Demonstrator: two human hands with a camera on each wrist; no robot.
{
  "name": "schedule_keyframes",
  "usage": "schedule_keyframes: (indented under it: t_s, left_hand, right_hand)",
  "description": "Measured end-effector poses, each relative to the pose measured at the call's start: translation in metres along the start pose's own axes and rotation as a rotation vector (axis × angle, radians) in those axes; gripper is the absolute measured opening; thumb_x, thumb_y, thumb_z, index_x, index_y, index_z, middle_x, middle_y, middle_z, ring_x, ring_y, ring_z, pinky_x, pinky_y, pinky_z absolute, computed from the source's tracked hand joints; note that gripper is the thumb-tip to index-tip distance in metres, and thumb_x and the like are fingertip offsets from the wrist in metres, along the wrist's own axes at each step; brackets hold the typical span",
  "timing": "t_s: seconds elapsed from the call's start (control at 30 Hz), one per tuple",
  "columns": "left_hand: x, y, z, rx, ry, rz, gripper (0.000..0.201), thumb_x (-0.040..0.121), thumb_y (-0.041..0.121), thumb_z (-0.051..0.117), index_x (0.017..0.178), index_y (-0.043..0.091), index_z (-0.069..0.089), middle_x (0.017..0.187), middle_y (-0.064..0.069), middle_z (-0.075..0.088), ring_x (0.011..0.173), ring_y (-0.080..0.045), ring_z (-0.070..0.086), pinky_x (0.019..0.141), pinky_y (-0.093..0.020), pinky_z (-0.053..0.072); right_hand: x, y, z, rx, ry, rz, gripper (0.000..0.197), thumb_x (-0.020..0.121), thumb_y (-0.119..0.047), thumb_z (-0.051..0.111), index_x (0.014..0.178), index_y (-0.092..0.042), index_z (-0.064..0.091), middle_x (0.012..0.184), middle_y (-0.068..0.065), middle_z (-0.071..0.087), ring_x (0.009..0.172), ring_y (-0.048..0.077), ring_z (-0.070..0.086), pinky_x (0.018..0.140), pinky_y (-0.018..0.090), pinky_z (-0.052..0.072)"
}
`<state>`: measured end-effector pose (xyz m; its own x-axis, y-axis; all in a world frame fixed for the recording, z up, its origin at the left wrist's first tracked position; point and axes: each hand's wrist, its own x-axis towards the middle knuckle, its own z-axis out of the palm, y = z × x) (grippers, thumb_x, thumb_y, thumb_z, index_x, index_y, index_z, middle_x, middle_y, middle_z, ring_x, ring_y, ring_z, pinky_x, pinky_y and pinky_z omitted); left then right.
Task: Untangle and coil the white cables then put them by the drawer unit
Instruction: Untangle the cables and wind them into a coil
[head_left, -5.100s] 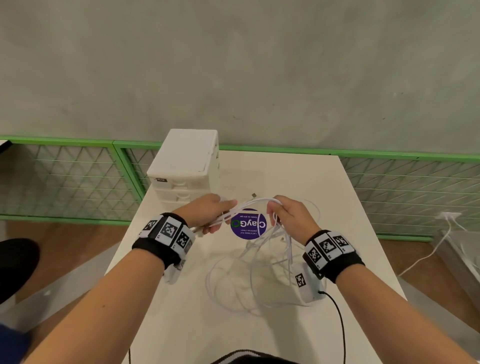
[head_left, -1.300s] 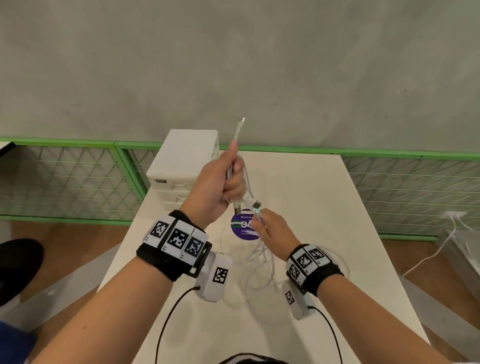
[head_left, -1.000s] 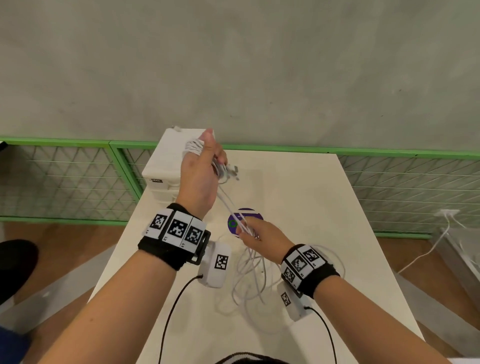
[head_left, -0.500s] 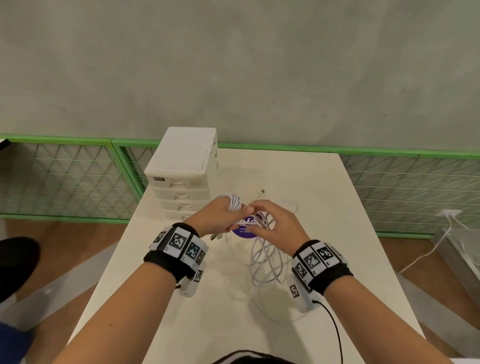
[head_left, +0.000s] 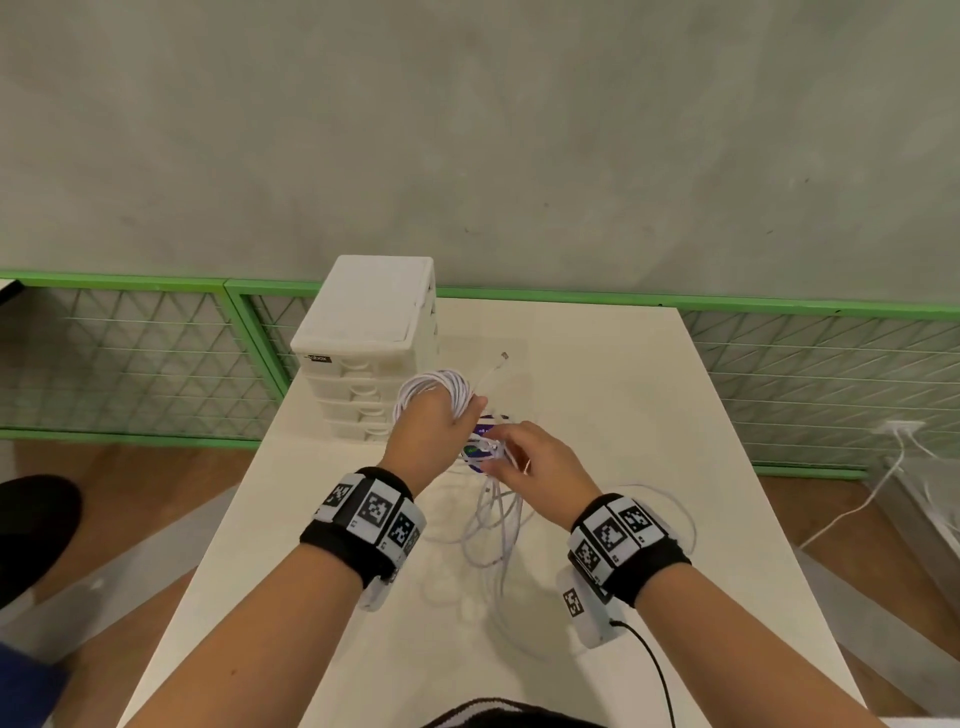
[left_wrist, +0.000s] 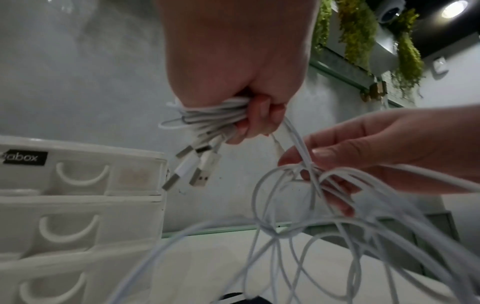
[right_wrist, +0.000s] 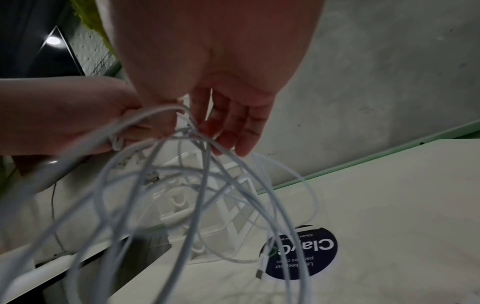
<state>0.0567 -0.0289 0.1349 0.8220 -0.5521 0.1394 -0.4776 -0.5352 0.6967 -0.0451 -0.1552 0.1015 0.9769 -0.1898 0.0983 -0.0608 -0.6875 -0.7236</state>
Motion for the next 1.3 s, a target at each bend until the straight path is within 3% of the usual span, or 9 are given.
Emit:
schedule_keyframes:
  t_s: [0.13, 0.27, 0.37, 0.47, 0.6, 0.77, 1.07, 1.2, 1.3]
  left_hand:
    - [-0.003, 0.001, -0.004, 0.146, 0.001, -0.045, 0.050, 0.095, 0.039, 0.047, 0.054, 0.015, 0.032, 0.049, 0.000, 0.036, 0.049, -0.021, 0.039, 0.050, -0.031, 0.027]
    - [-0.003, -0.012, 0.000, 0.049, -0.118, -0.111, 0.050, 0.091, 0.043, 0.054, 0.056, 0.014, 0.031, 0.051, 0.000, 0.032, 0.045, -0.016, 0.031, 0.046, -0.029, 0.023]
    - [-0.003, -0.018, 0.000, -0.037, -0.238, -0.106, 0.057, 0.069, 0.061, 0.070, 0.061, 0.013, 0.040, 0.057, -0.003, 0.033, 0.051, -0.017, 0.031, 0.050, -0.032, 0.026]
    - [-0.002, -0.020, -0.005, 0.013, -0.267, -0.152, 0.058, 0.068, 0.052, 0.075, 0.061, 0.016, 0.030, 0.061, -0.002, 0.029, 0.054, -0.017, 0.029, 0.054, -0.033, 0.026]
    - [0.000, -0.016, -0.015, -0.001, -0.225, -0.153, 0.058, 0.076, 0.042, 0.073, 0.061, 0.017, 0.023, 0.058, -0.002, 0.026, 0.052, -0.018, 0.026, 0.054, -0.032, 0.027]
    - [0.005, -0.023, -0.043, -0.118, -0.039, -0.180, 0.040, 0.081, 0.029, 0.071, 0.066, 0.010, 0.039, 0.063, -0.008, 0.037, 0.053, -0.017, 0.035, 0.049, -0.026, 0.030]
    - [0.004, -0.030, -0.040, -0.073, 0.105, -0.186, 0.054, 0.081, 0.032, 0.069, 0.054, 0.015, 0.026, 0.053, -0.004, 0.028, 0.047, -0.019, 0.029, 0.051, -0.031, 0.026]
    - [0.001, -0.025, -0.034, -0.070, 0.107, -0.176, 0.054, 0.082, 0.032, 0.068, 0.054, 0.016, 0.025, 0.052, -0.002, 0.028, 0.047, -0.019, 0.029, 0.051, -0.030, 0.026]
    - [-0.001, -0.017, -0.025, -0.100, 0.053, -0.159, 0.054, 0.084, 0.033, 0.066, 0.055, 0.017, 0.023, 0.052, -0.002, 0.025, 0.047, -0.018, 0.026, 0.050, -0.029, 0.025]
  right_hand:
    - [0.002, 0.001, 0.001, -0.166, -0.083, 0.056, 0.029, 0.086, -0.029, 0.056, 0.114, -0.020, 0.057, 0.101, 0.003, 0.062, 0.087, 0.021, 0.058, 0.073, 0.028, 0.042]
    - [0.003, 0.012, -0.017, -0.187, -0.017, 0.061, 0.030, 0.089, -0.024, 0.053, 0.118, -0.025, 0.060, 0.115, 0.002, 0.065, 0.100, 0.021, 0.060, 0.081, 0.025, 0.041]
    - [0.005, 0.021, -0.030, -0.125, 0.029, 0.121, 0.024, 0.087, -0.019, 0.058, 0.108, -0.026, 0.067, 0.108, 0.002, 0.069, 0.099, 0.021, 0.062, 0.084, 0.026, 0.044]
    - [0.005, 0.037, -0.041, -0.106, 0.083, 0.191, 0.020, 0.086, -0.016, 0.059, 0.099, -0.025, 0.072, 0.095, 0.006, 0.069, 0.091, 0.024, 0.062, 0.081, 0.031, 0.046]
    - [0.003, 0.056, -0.049, -0.140, 0.153, 0.289, 0.019, 0.087, -0.017, 0.058, 0.097, -0.025, 0.073, 0.099, 0.006, 0.070, 0.093, 0.024, 0.062, 0.083, 0.032, 0.048]
    - [-0.013, 0.093, -0.067, -0.054, 0.323, 0.513, 0.021, 0.086, -0.013, 0.059, 0.086, -0.029, 0.071, 0.098, 0.005, 0.073, 0.088, 0.027, 0.066, 0.081, 0.032, 0.050]
    - [-0.019, 0.107, -0.067, -0.199, 0.321, 0.723, 0.011, 0.088, -0.024, 0.058, 0.085, -0.029, 0.068, 0.092, 0.005, 0.071, 0.070, 0.022, 0.055, 0.064, 0.026, 0.040]
    - [-0.024, 0.110, -0.058, -0.242, 0.217, 0.774, 0.013, 0.089, -0.022, 0.055, 0.088, -0.029, 0.066, 0.105, 0.005, 0.069, 0.090, 0.026, 0.061, 0.087, 0.035, 0.047]
    - [-0.016, 0.098, -0.050, -0.159, 0.272, 0.537, 0.027, 0.089, -0.008, 0.050, 0.109, -0.018, 0.065, 0.124, 0.010, 0.060, 0.114, 0.028, 0.054, 0.099, 0.037, 0.042]
